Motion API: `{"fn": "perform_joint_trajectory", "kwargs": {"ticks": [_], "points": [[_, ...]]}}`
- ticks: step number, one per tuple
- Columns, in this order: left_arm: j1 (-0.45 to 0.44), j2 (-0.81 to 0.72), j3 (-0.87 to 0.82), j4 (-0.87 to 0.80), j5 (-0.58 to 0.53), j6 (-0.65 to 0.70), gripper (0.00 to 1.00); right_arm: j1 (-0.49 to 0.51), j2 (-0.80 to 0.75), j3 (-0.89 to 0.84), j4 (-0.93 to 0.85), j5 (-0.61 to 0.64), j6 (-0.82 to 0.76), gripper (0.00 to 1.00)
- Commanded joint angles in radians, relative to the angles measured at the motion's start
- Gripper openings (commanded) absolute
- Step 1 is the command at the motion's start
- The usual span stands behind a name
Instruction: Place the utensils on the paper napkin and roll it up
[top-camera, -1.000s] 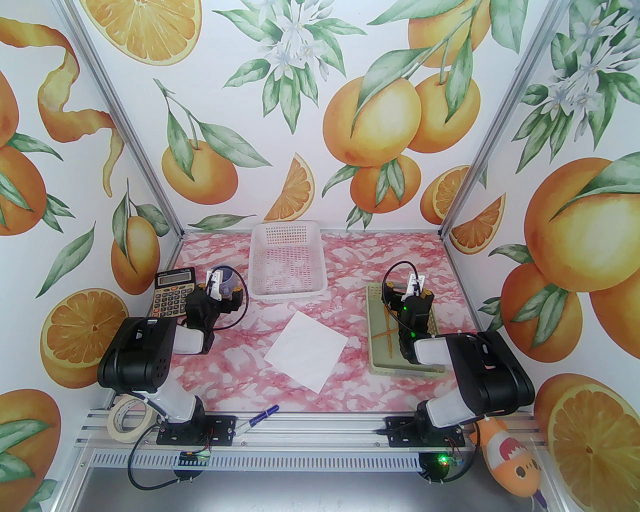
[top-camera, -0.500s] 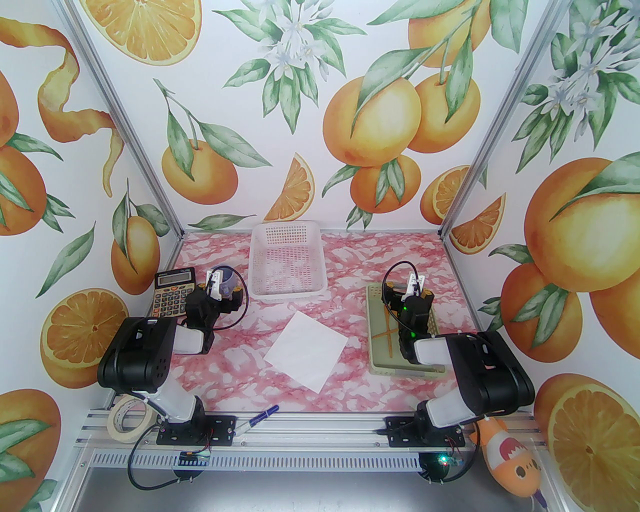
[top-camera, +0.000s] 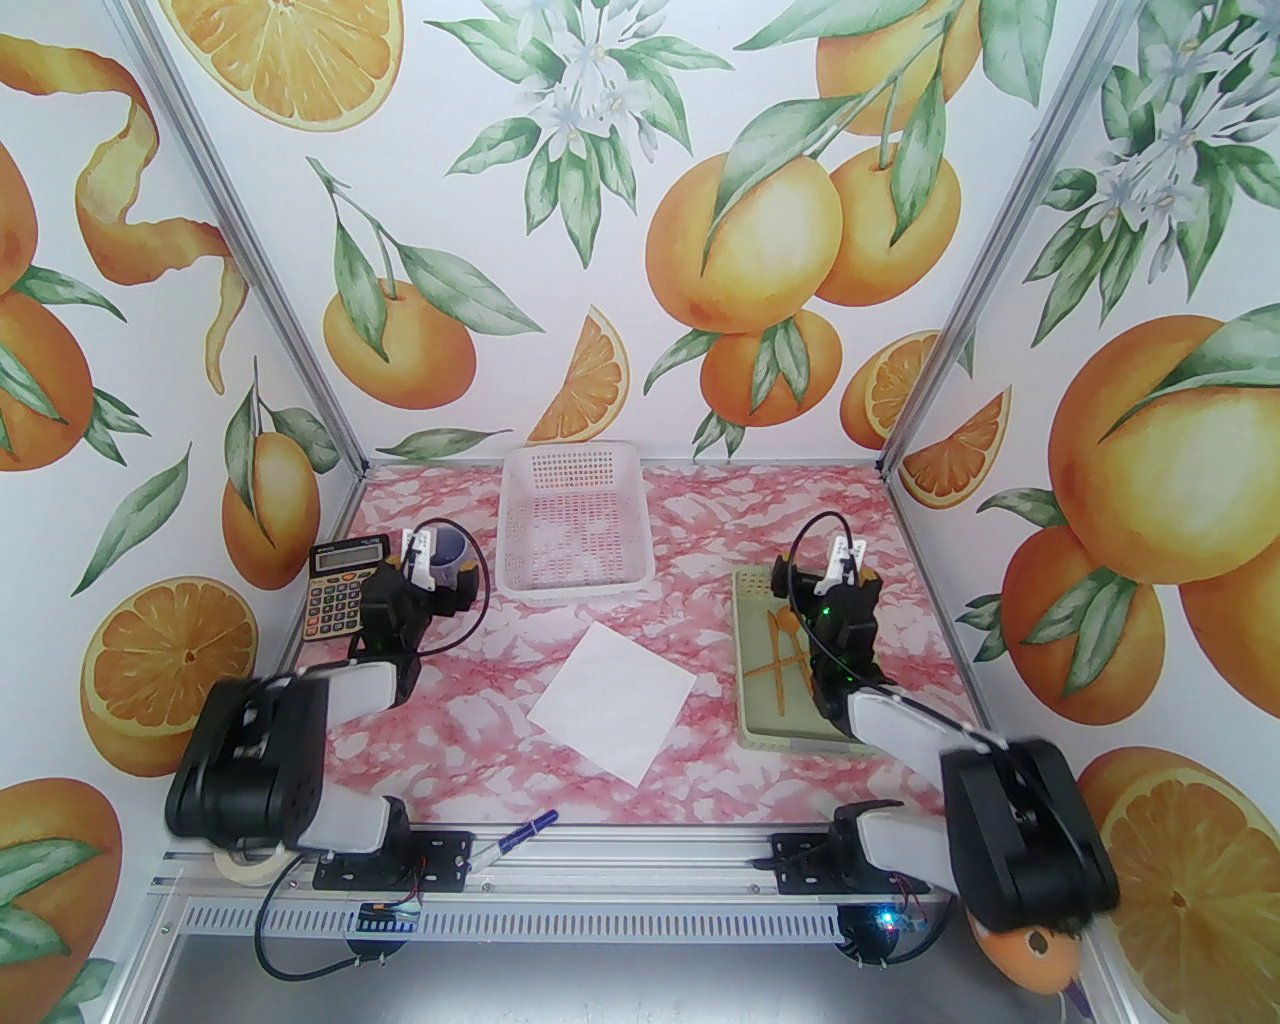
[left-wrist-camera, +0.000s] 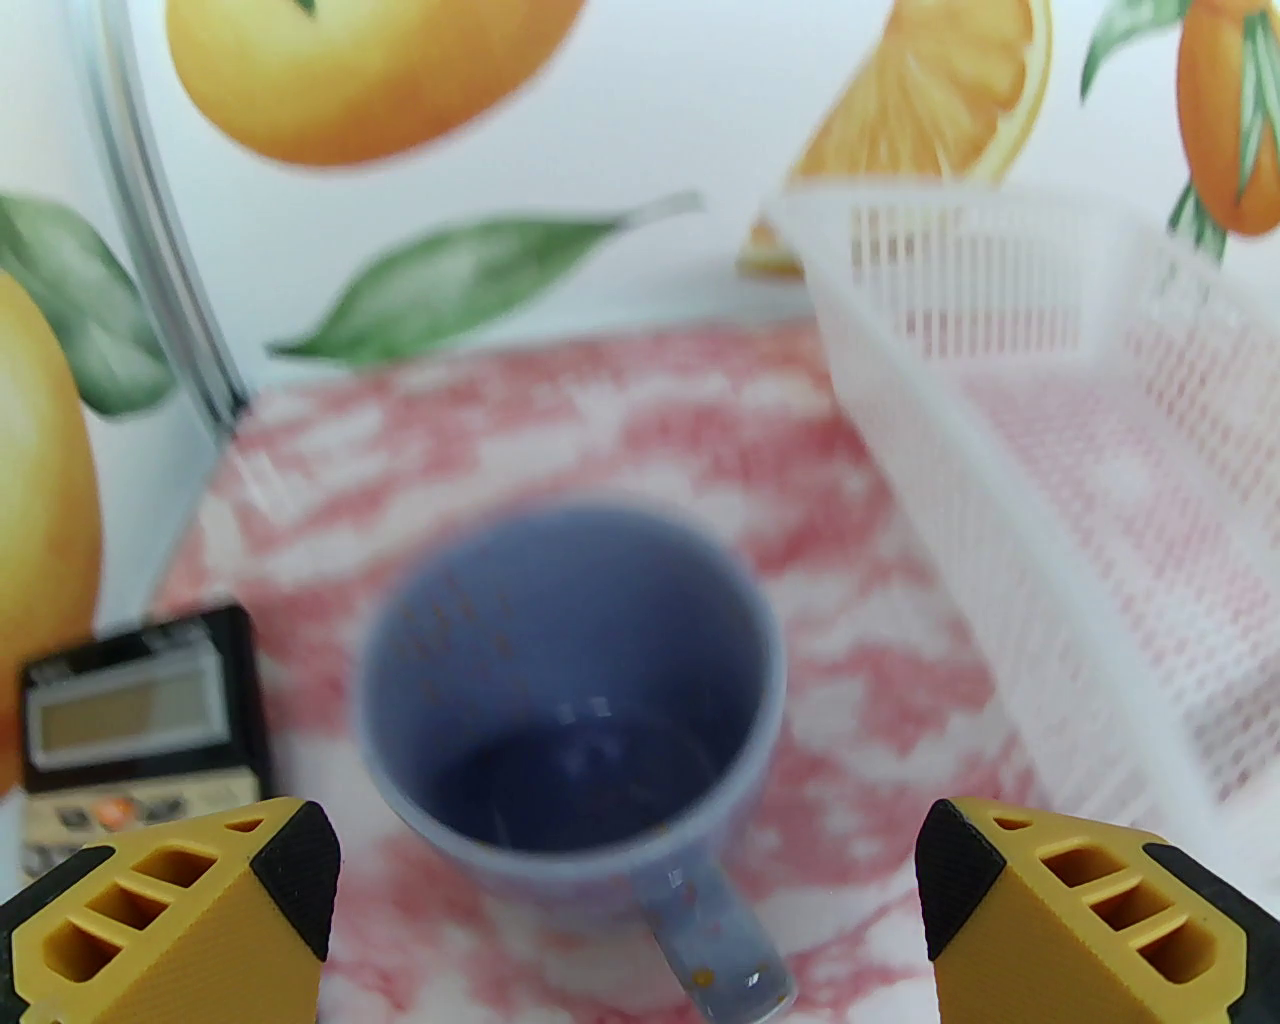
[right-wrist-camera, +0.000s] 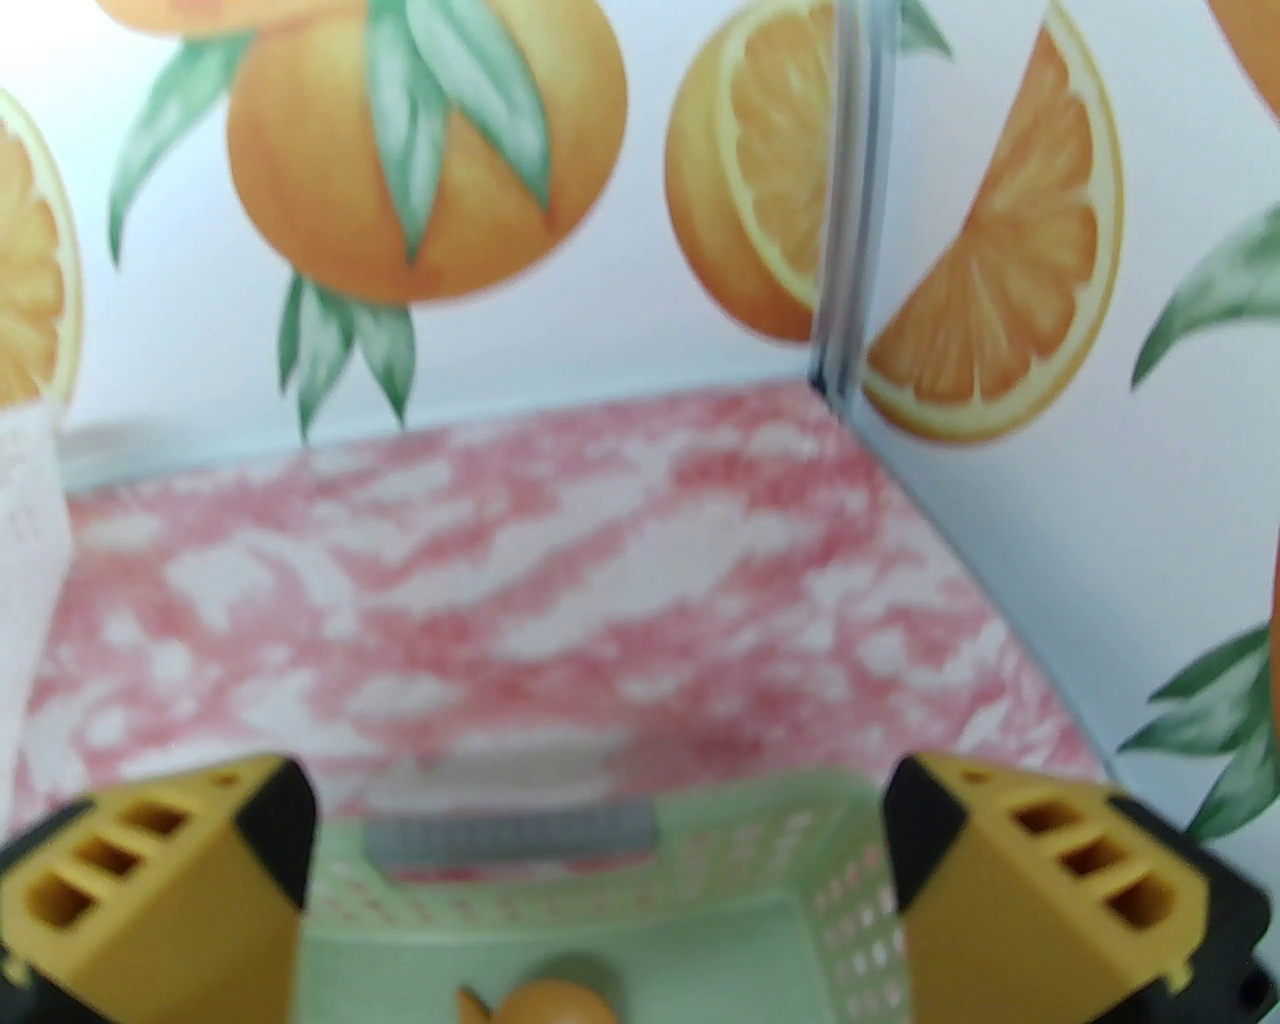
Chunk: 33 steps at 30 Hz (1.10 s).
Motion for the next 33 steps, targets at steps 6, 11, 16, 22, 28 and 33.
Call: {"fn": "perform_joint_trajectory", "kwargs": {"ticks": [6, 11, 16, 22, 28, 33], "points": [[-0.004, -0.252, 0.245, -0.627, 0.05, -0.337, 1.0, 0.041, -0.15, 0.296, -0.745, -0.145, 0.208, 1.0], [-0.011, -0.185, 0.413, -0.913, 0.195, -0.438, 1.0, 0.152, -0.108, 0.494, -1.13, -0.089, 0.229, 1.0], [-0.039, -0.164, 0.468, -1.051, 0.212, -0.438, 1.0, 0.233, -0.06, 0.562, -1.339, -0.117, 0.289, 1.0], [-0.085, -0.152, 0.438, -1.102, 0.259, -0.466, 1.0, 0.329, 0.03, 0.55, -1.421, -0.126, 0.337, 0.97], [-0.104, -0.155, 0.36, -1.044, 0.282, -0.525, 1.0, 0.37, 0.12, 0.5, -1.374, -0.126, 0.387, 0.92], [-0.109, -0.161, 0.352, -1.046, 0.262, -0.529, 1.0, 0.383, 0.196, 0.477, -1.326, -0.121, 0.407, 0.83]]}}
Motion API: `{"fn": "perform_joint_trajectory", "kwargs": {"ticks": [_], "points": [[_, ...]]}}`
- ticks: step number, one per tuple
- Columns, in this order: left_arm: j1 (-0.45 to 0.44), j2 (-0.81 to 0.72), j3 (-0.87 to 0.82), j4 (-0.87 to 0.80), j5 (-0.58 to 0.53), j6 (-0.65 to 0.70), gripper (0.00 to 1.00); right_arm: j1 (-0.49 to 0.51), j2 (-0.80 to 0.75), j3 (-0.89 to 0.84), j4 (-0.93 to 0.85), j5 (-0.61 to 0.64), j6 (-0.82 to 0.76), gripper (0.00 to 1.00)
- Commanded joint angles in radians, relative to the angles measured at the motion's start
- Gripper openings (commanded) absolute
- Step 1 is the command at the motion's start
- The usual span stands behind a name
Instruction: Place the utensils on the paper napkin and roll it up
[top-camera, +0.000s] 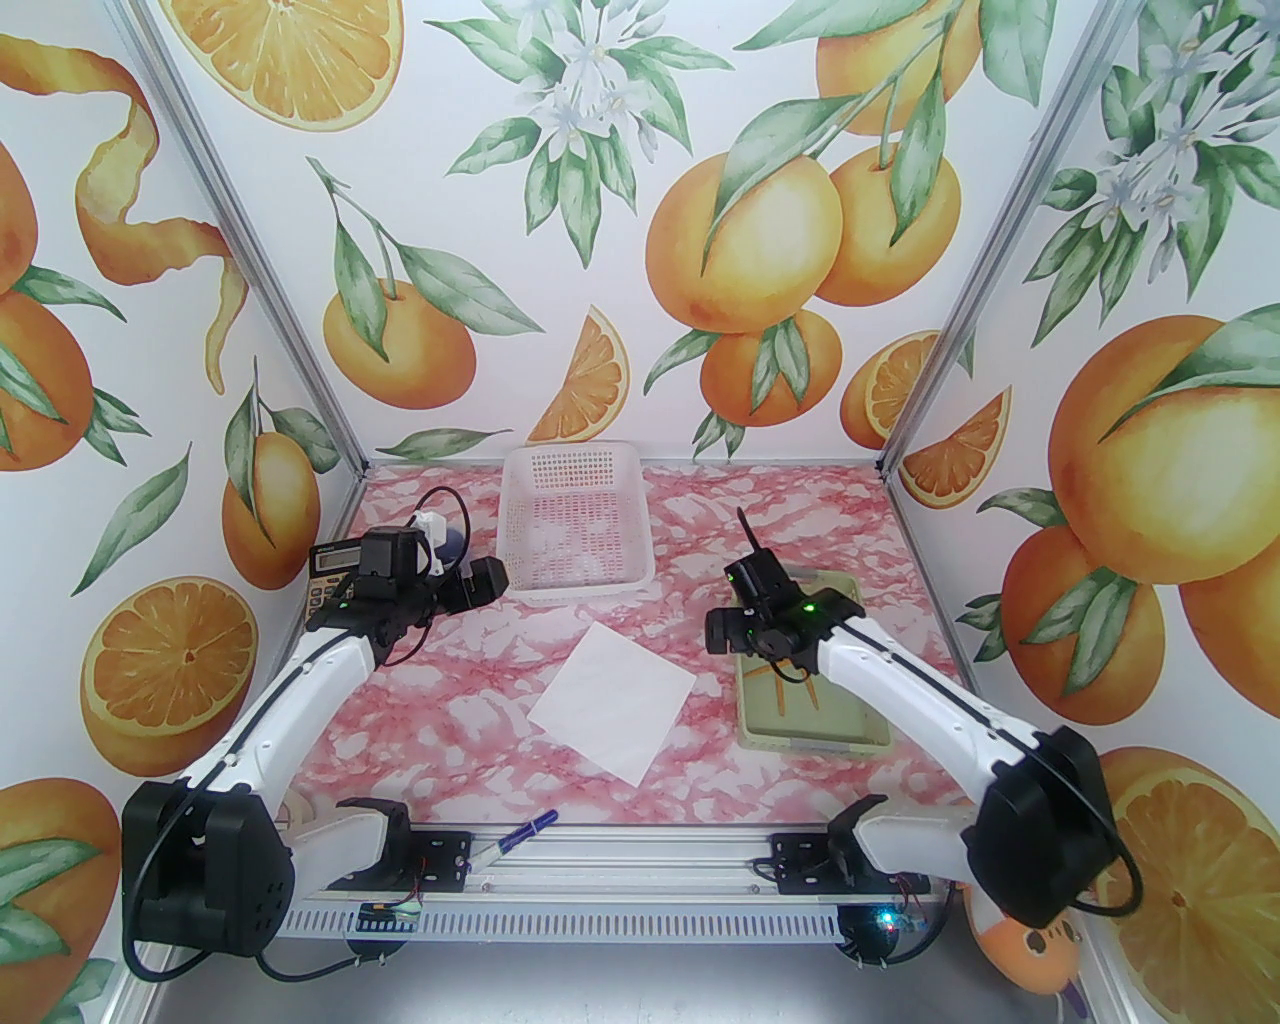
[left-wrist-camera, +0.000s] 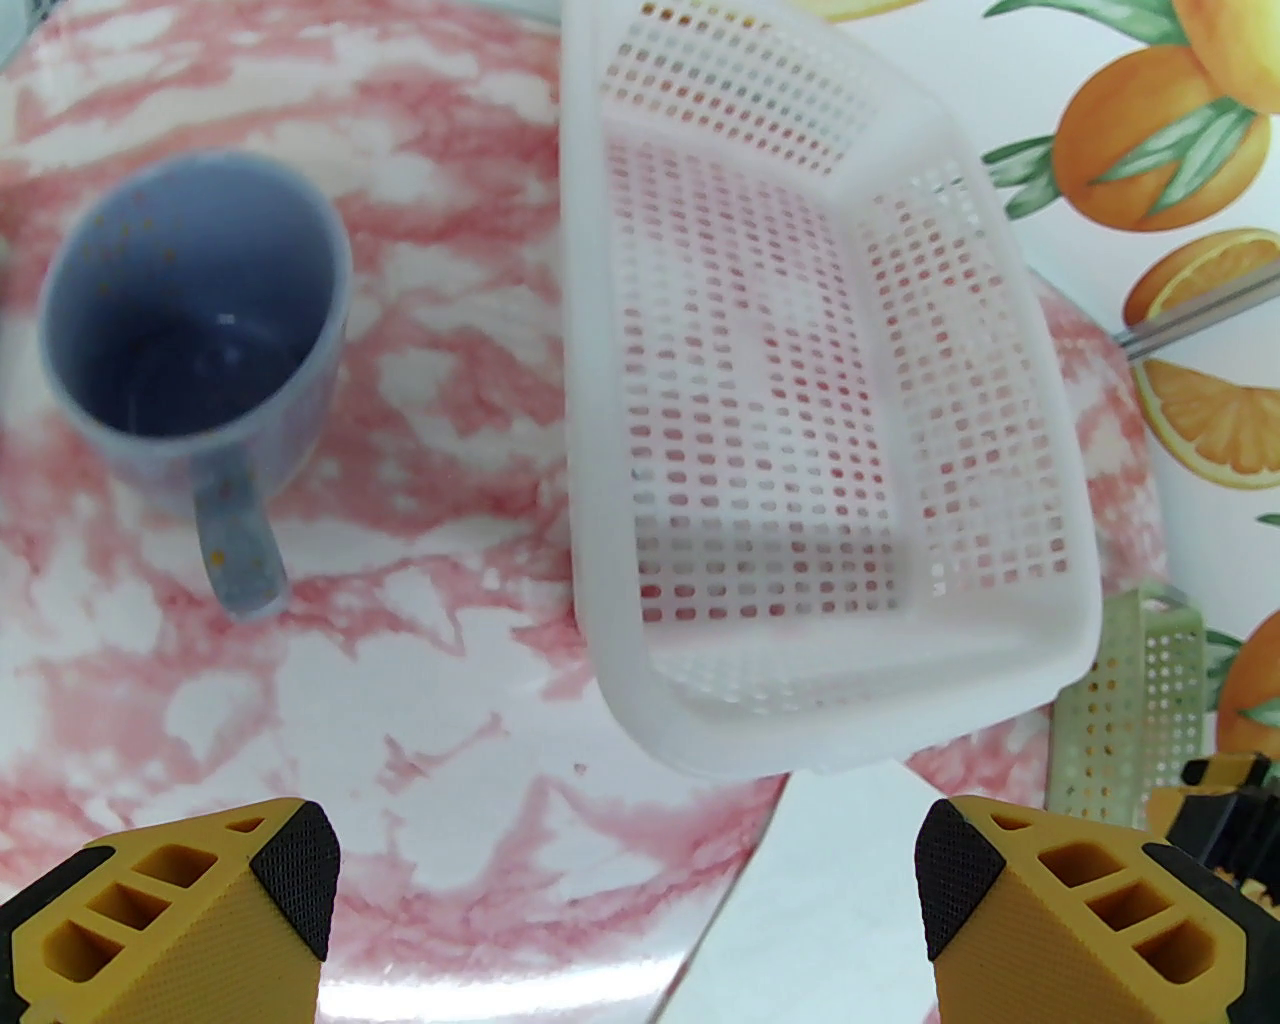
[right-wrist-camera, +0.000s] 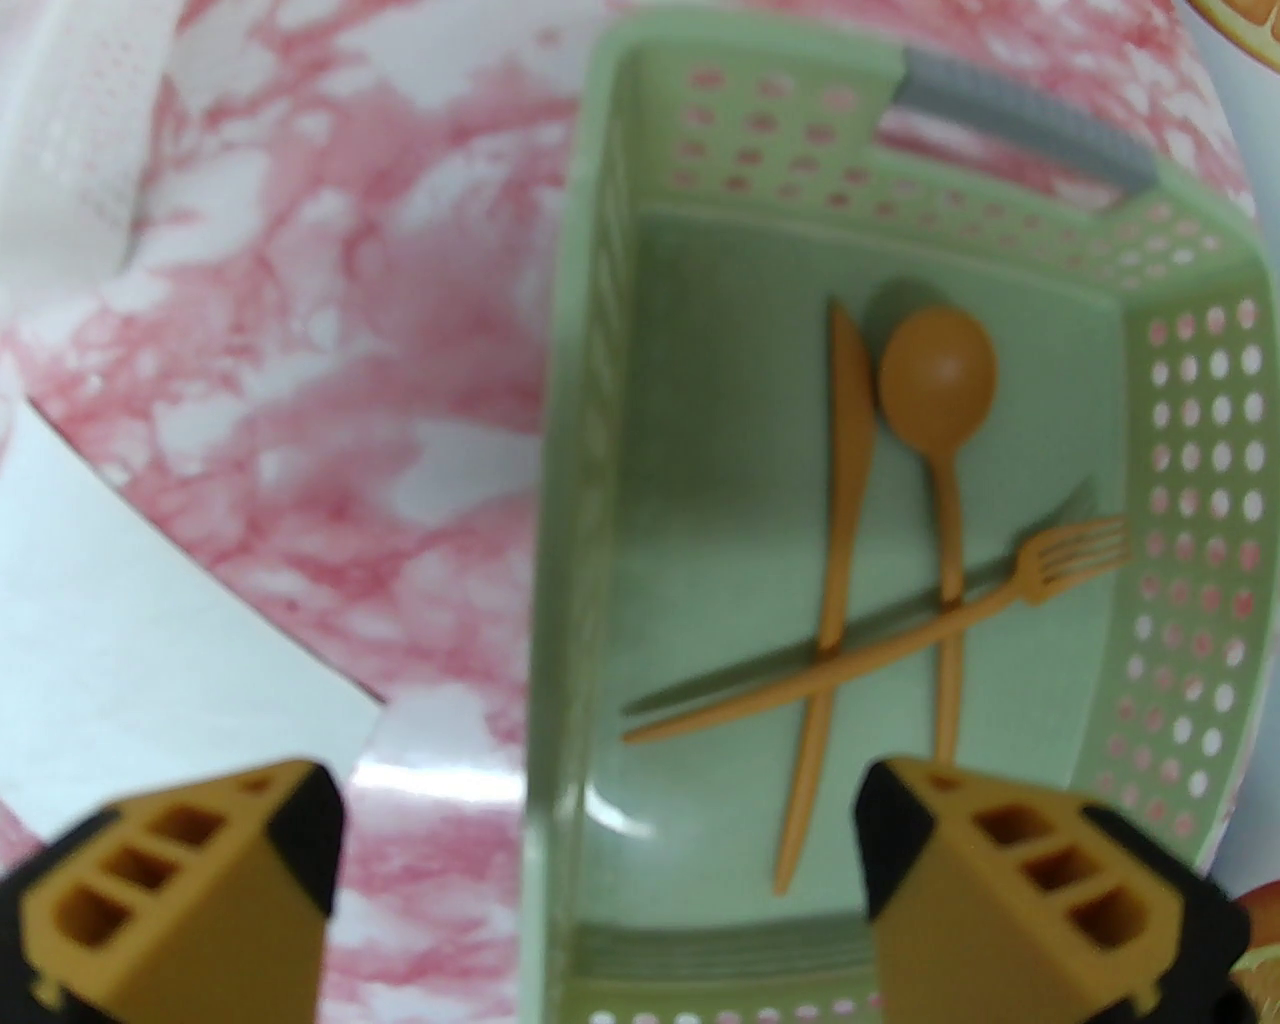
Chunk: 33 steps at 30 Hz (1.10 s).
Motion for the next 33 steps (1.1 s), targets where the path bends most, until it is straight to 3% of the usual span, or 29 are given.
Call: {"fn": "perform_joint_trajectory", "kwargs": {"ticks": [1, 18, 24, 33], "points": [[-0.007, -0.007, -0.009, 0.003, -0.002, -0.016, 1.0, 0.011, 0.044, -0.014, 0.022, 0.001, 0.035, 0.8], [-0.006, -0.02, 0.008, -0.027, -0.039, -0.001, 1.0, 0.01, 0.138, 0.012, 0.014, 0.012, 0.034, 0.21], [-0.007, -0.018, 0.029, -0.044, -0.052, 0.008, 1.0, 0.01, 0.157, 0.035, 0.005, 0.017, 0.025, 0.11], [-0.006, -0.002, 0.077, -0.078, -0.065, 0.024, 1.0, -0.031, 0.195, 0.099, 0.009, 0.002, -0.025, 0.04]]}}
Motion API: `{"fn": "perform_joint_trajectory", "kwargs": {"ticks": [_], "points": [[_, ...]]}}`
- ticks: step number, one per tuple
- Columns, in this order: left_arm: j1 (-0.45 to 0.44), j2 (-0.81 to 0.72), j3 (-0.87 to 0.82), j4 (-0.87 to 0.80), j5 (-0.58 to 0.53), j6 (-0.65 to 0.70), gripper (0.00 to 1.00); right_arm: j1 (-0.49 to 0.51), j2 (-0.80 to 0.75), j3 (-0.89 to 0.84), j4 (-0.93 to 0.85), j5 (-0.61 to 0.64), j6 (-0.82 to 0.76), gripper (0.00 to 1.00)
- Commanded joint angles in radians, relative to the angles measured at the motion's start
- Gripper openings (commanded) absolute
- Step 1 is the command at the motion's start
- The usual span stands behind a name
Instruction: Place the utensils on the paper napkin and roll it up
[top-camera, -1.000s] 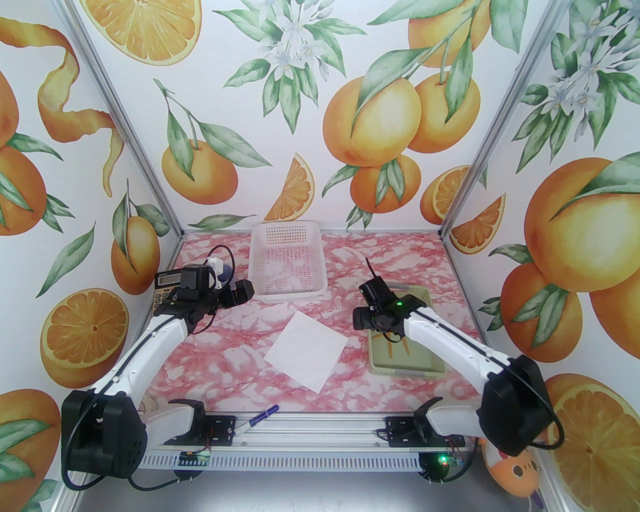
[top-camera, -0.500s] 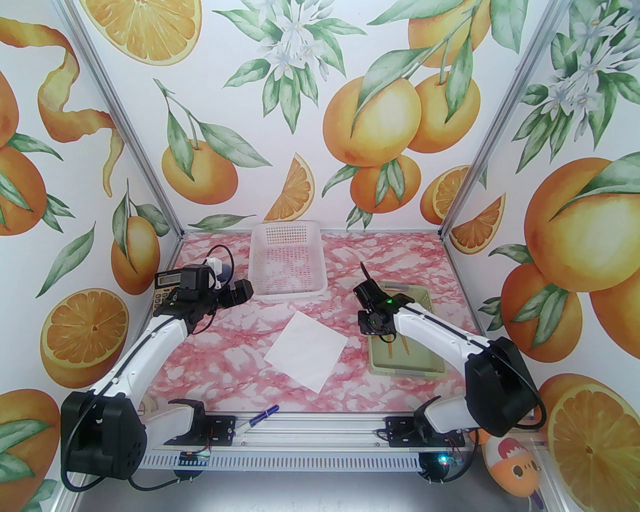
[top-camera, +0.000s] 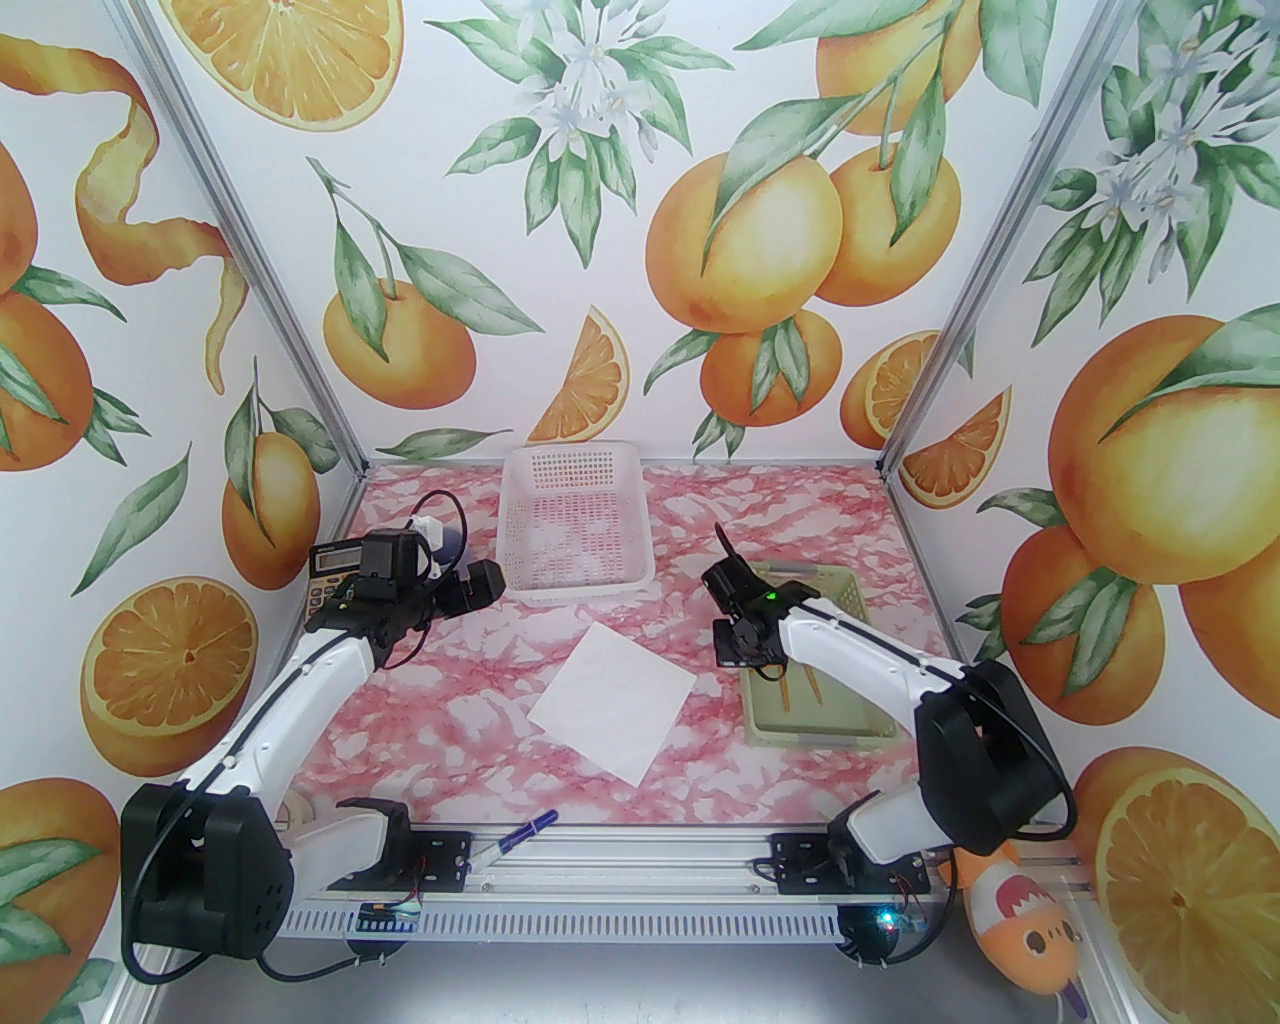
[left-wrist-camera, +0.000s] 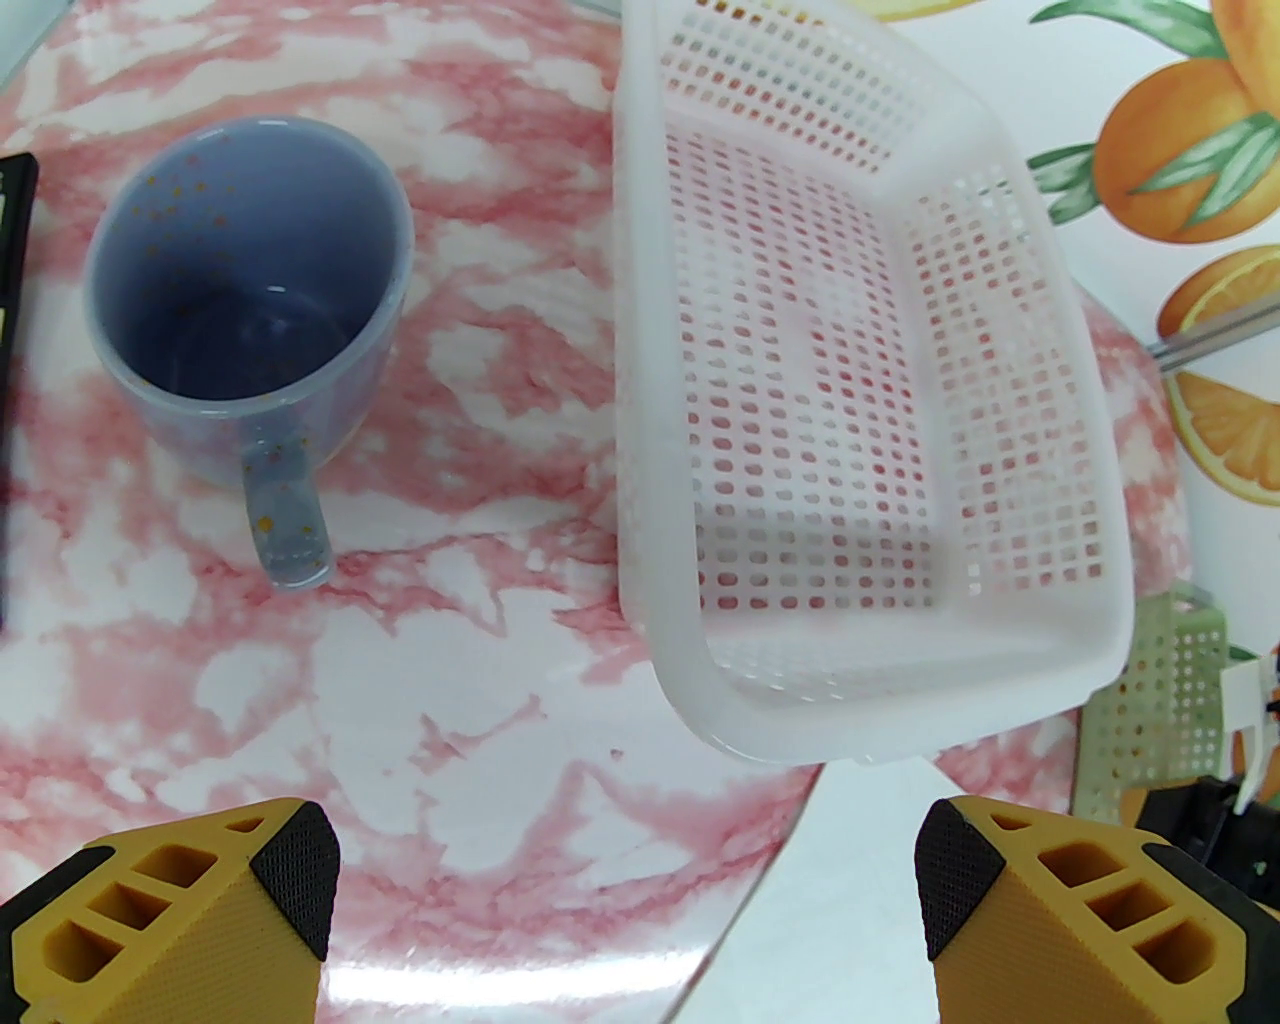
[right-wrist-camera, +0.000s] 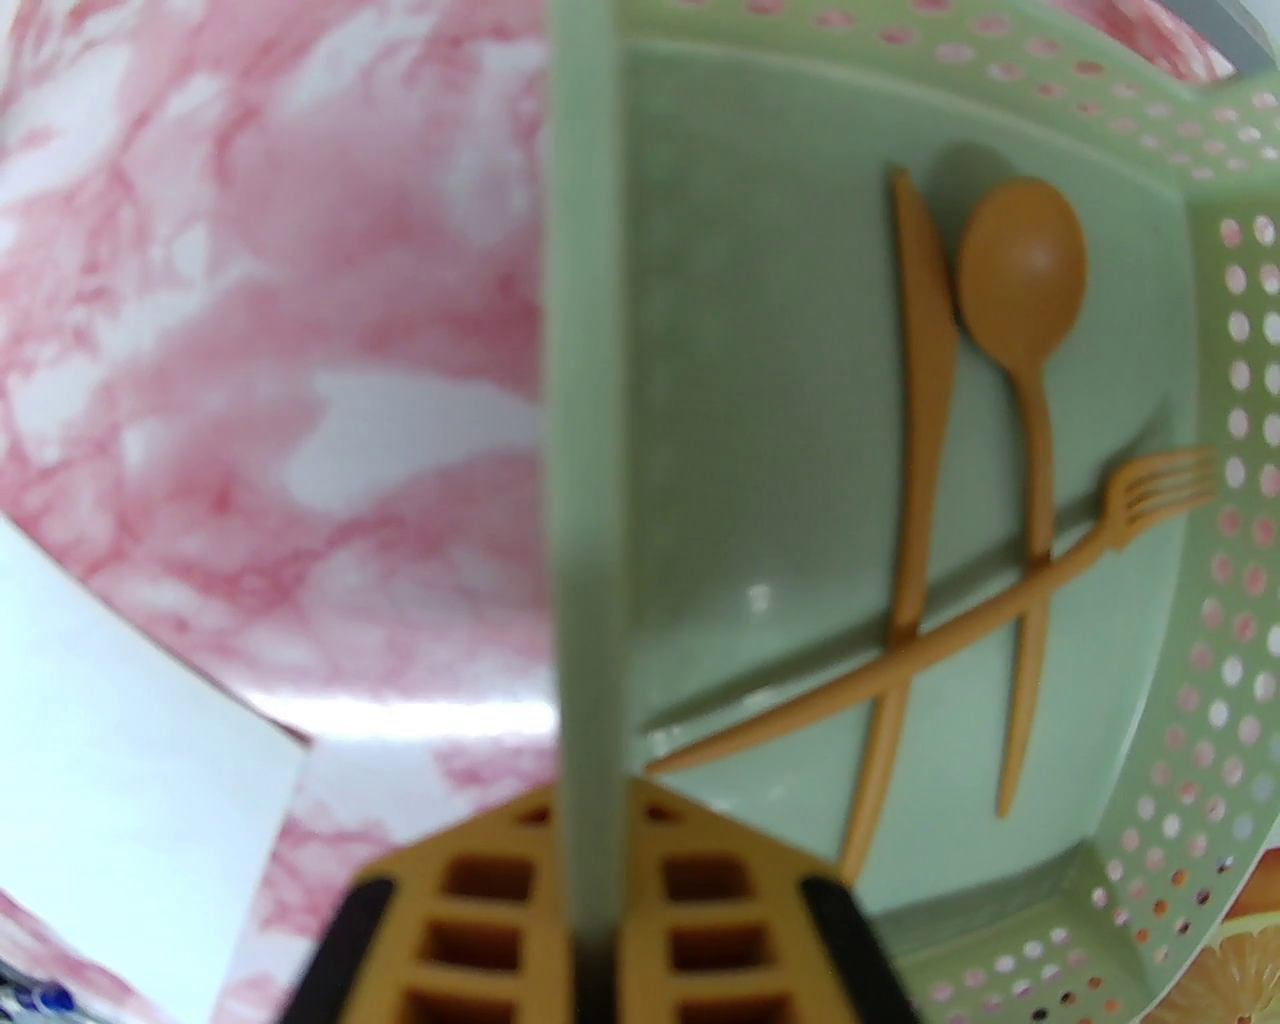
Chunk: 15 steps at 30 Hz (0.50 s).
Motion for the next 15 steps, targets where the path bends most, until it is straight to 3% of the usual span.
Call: {"fn": "perform_joint_trajectory", "kwargs": {"ticks": [1, 15], "points": [[-0.006, 0.004, 0.053, -0.029, -0.014, 0.018, 1.0, -0.033, 0.033, 0.062, 0.01, -0.006, -0.049, 0.03], [-0.007, 0.007, 0.075, -0.054, -0.028, 0.03, 1.0, -0.15, 0.278, 0.335, 0.027, -0.004, -0.19, 0.02]]}}
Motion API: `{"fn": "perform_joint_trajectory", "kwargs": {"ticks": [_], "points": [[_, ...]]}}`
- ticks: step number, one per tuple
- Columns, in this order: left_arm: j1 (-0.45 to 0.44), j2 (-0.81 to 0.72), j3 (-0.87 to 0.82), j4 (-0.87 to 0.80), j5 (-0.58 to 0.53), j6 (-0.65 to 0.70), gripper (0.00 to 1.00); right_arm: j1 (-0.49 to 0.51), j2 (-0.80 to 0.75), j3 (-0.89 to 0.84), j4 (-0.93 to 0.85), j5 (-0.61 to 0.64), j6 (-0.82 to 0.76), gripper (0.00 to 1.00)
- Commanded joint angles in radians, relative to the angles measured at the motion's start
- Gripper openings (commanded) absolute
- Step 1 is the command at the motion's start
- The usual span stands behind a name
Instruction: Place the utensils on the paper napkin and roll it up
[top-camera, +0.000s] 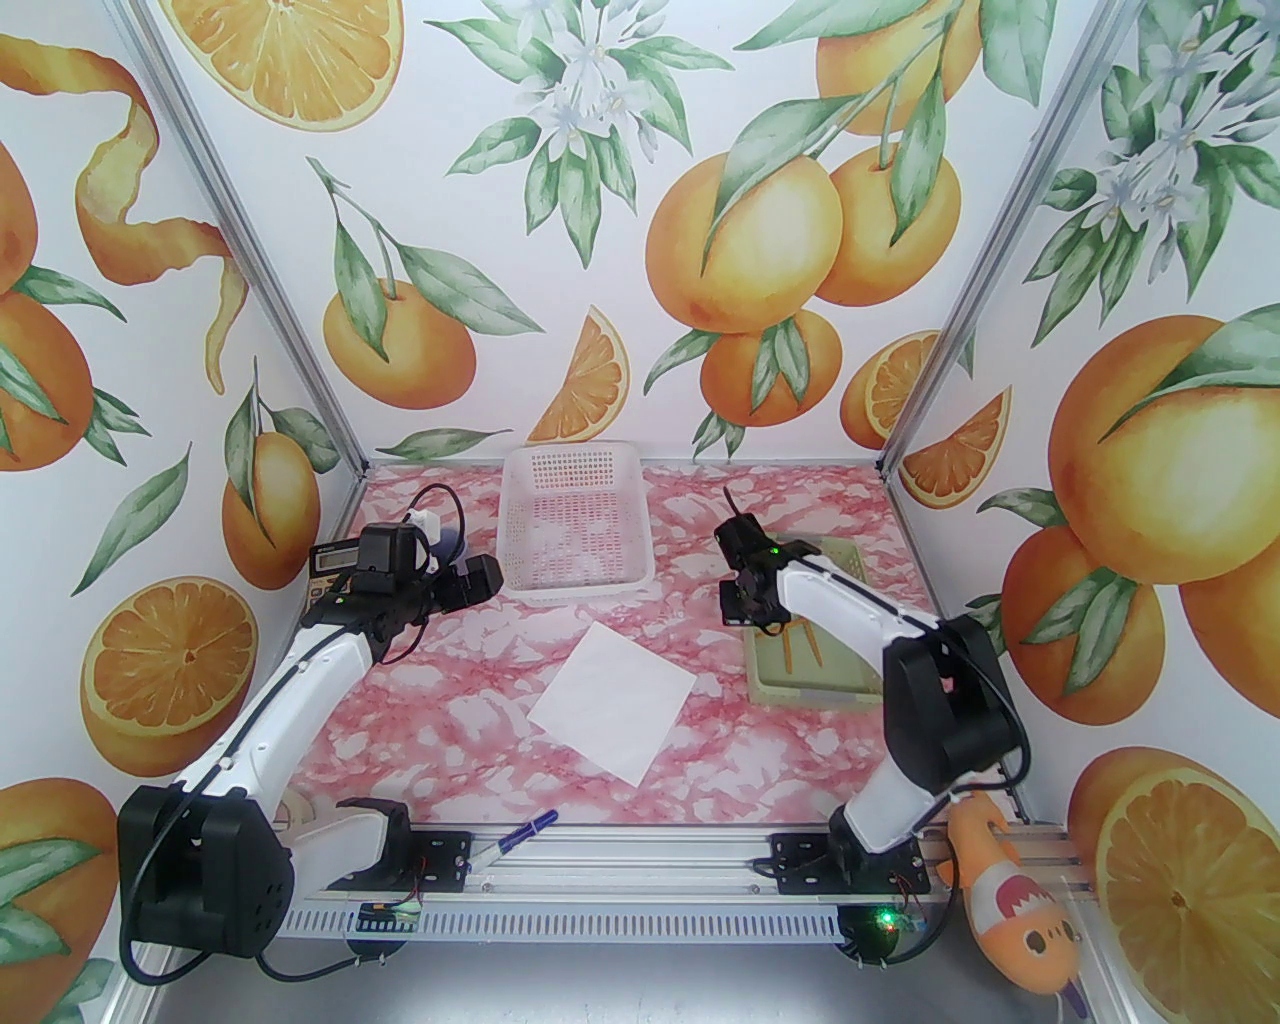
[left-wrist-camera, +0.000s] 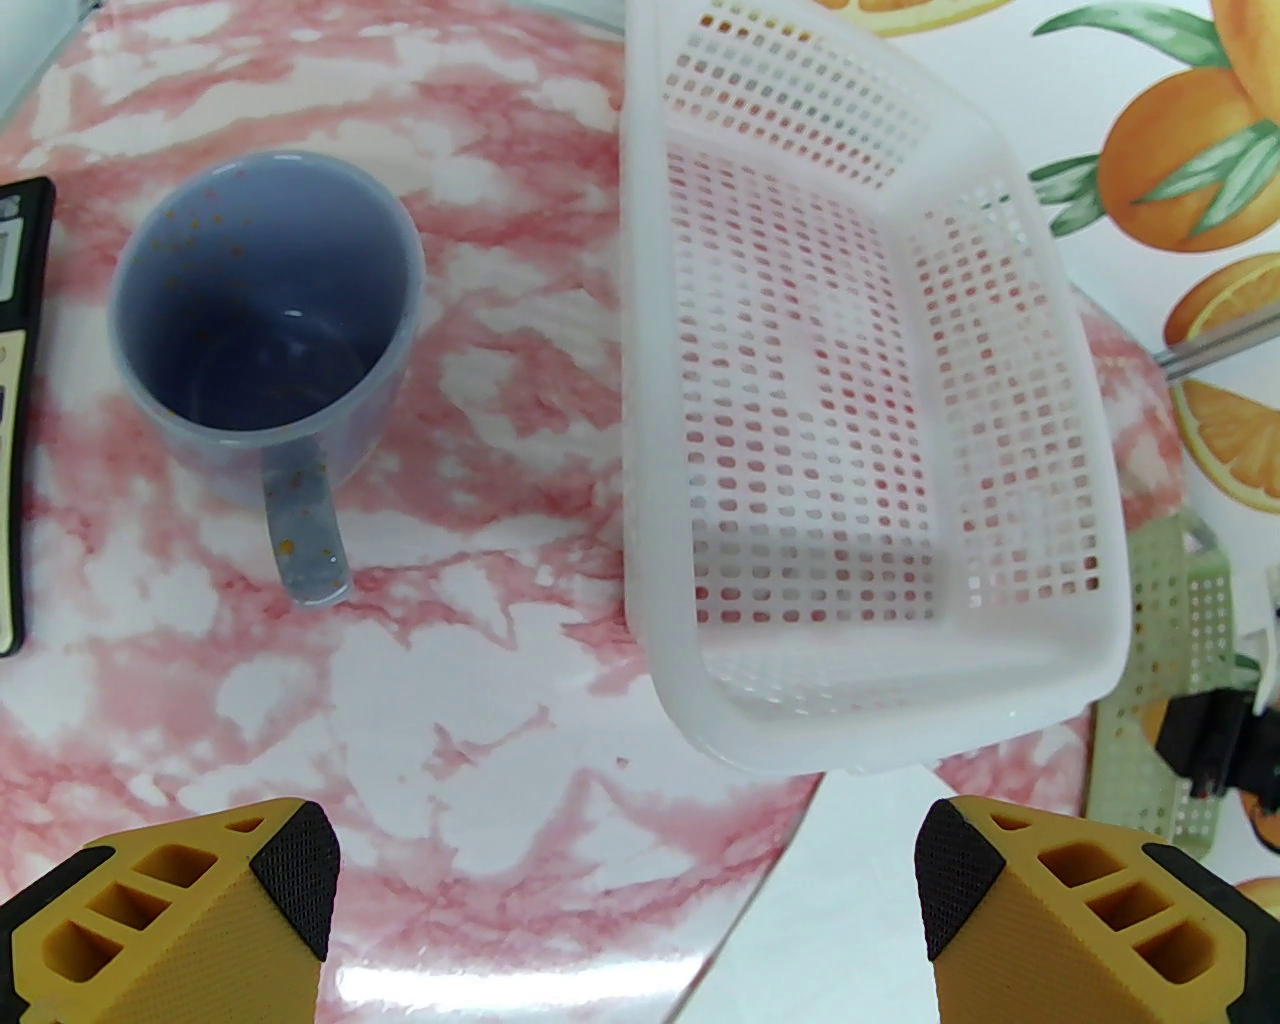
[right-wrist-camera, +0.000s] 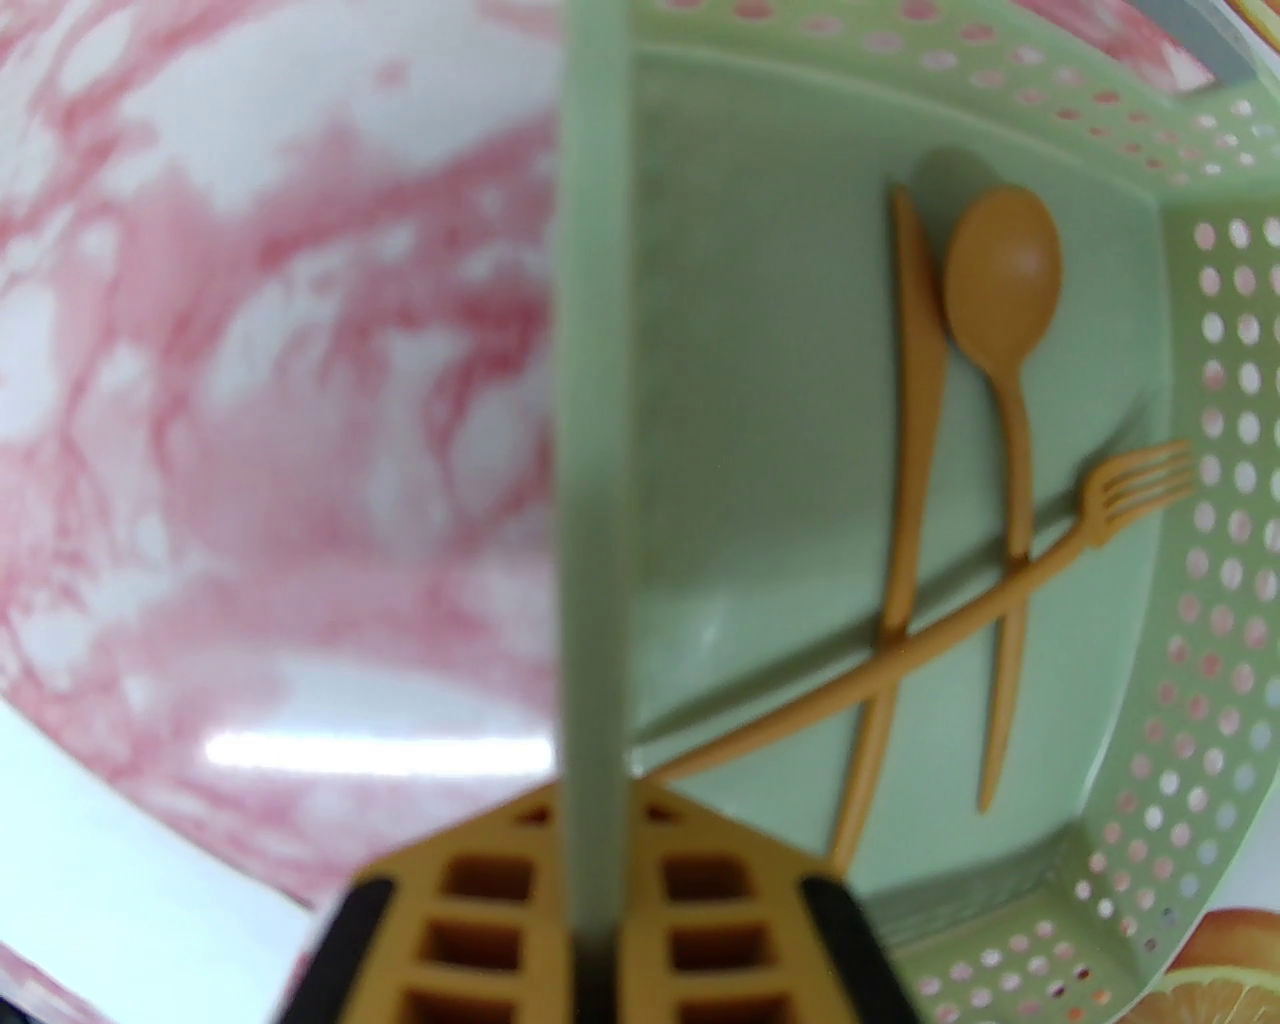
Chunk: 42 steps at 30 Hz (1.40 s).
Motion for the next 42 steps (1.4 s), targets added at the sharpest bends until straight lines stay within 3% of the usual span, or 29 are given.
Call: {"fn": "perform_joint_trajectory", "kwargs": {"ticks": [1, 9, 16, 21, 32, 39, 42], "points": [[-0.007, 0.003, 0.048, -0.027, -0.012, 0.021, 1.0, -0.015, 0.067, 0.105, 0.019, 0.004, -0.059, 0.02], [-0.007, 0.0, 0.053, -0.038, -0.006, 0.02, 1.0, -0.041, 0.232, 0.324, -0.008, -0.004, -0.072, 0.02], [-0.009, -0.005, 0.056, -0.049, -0.003, 0.022, 1.0, -0.045, 0.309, 0.413, -0.021, -0.017, -0.056, 0.03], [-0.008, -0.007, 0.055, -0.06, 0.0, 0.029, 1.0, -0.046, 0.32, 0.443, -0.029, -0.03, -0.049, 0.14], [-0.016, -0.033, 0.055, -0.099, 0.03, 0.053, 1.0, -0.045, 0.183, 0.423, -0.043, -0.069, -0.069, 0.39], [-0.047, -0.047, 0.031, -0.128, 0.074, 0.054, 0.98, -0.045, 0.022, 0.289, -0.007, -0.1, -0.061, 0.45], [-0.081, -0.053, 0.016, -0.141, 0.1, 0.053, 0.93, -0.045, -0.082, 0.188, 0.034, -0.146, -0.039, 0.47]]}}
